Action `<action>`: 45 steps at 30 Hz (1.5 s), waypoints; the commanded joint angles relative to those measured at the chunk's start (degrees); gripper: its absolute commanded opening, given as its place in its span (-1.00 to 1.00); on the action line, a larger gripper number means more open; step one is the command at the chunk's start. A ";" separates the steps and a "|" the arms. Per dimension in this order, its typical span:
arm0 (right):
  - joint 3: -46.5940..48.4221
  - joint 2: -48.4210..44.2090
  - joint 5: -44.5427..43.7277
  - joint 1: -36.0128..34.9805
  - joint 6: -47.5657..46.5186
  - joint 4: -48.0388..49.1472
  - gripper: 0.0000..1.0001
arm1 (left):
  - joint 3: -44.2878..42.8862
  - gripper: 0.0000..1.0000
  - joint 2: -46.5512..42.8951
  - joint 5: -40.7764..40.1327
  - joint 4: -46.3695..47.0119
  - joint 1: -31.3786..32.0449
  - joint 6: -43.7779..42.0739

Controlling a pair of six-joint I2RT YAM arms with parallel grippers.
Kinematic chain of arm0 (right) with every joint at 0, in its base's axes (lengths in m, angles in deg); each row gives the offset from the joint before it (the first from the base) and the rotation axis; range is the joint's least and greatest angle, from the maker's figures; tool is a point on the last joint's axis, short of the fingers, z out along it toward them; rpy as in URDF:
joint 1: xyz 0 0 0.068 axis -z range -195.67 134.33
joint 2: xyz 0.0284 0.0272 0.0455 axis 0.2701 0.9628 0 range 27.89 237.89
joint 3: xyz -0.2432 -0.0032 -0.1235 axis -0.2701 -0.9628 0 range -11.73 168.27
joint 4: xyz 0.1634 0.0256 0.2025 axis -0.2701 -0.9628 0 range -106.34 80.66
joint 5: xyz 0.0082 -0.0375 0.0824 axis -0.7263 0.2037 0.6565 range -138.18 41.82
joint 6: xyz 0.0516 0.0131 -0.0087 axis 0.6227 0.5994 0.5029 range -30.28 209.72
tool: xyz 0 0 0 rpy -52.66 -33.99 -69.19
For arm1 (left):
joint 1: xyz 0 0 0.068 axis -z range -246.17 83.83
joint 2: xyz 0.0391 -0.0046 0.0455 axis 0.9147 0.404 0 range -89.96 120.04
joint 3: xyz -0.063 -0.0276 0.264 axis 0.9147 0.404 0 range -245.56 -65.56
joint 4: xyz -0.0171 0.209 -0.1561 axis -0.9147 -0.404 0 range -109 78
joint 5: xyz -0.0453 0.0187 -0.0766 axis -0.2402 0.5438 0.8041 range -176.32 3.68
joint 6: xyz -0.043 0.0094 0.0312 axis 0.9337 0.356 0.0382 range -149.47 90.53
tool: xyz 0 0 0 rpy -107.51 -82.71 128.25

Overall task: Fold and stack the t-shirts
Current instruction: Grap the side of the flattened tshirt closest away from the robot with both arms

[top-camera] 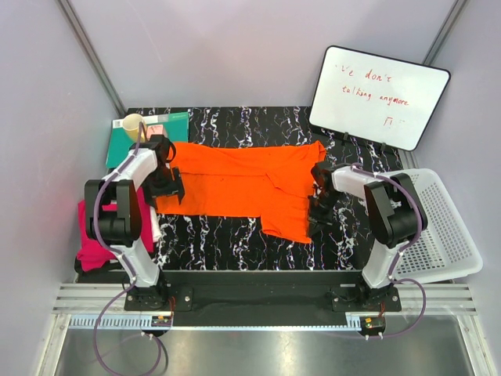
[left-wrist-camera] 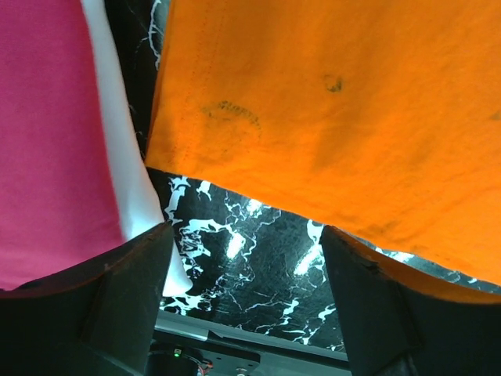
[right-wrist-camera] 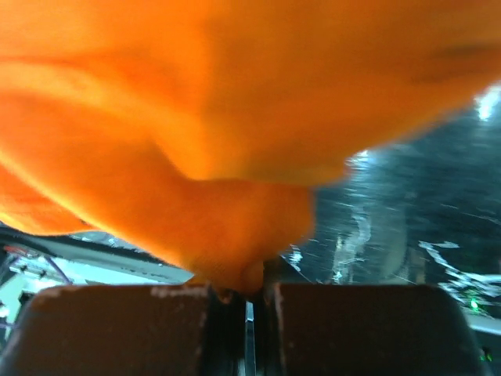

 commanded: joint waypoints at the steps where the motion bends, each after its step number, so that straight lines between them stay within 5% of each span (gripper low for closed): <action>1: 0.02 -2.14 -7.51 4.01 -0.67 -1.85 -1.00 | -1.93 0.51 1.73 0.83 0.86 -0.25 -1.26; 13: 3.71 -1.62 -9.37 10.61 -4.18 -3.87 -1.00 | -1.58 0.54 4.10 1.35 1.12 -0.25 -2.49; 19: 5.82 -0.82 -7.52 10.61 -3.83 -3.96 -1.00 | 1.40 0.01 4.81 4.78 1.03 -0.25 -2.85; 28: 7.05 0.93 -6.37 10.61 -4.36 -4.14 -1.00 | 7.20 0.16 2.53 3.92 2.09 -0.25 -2.50; 37: 8.63 2.08 -5.58 10.61 -4.80 -4.31 -1.00 | 8.44 -0.32 6.64 5.31 3.85 -0.34 -1.36; 41: 9.95 2.52 -4.97 10.61 -5.06 -4.75 -1.00 | 7.30 -1.00 7.18 5.58 3.85 -0.34 -1.97; 45: 10.74 1.91 -4.27 10.61 -5.24 -5.54 -1.00 | 5.02 -1.00 3.51 5.49 2.27 -0.34 -3.28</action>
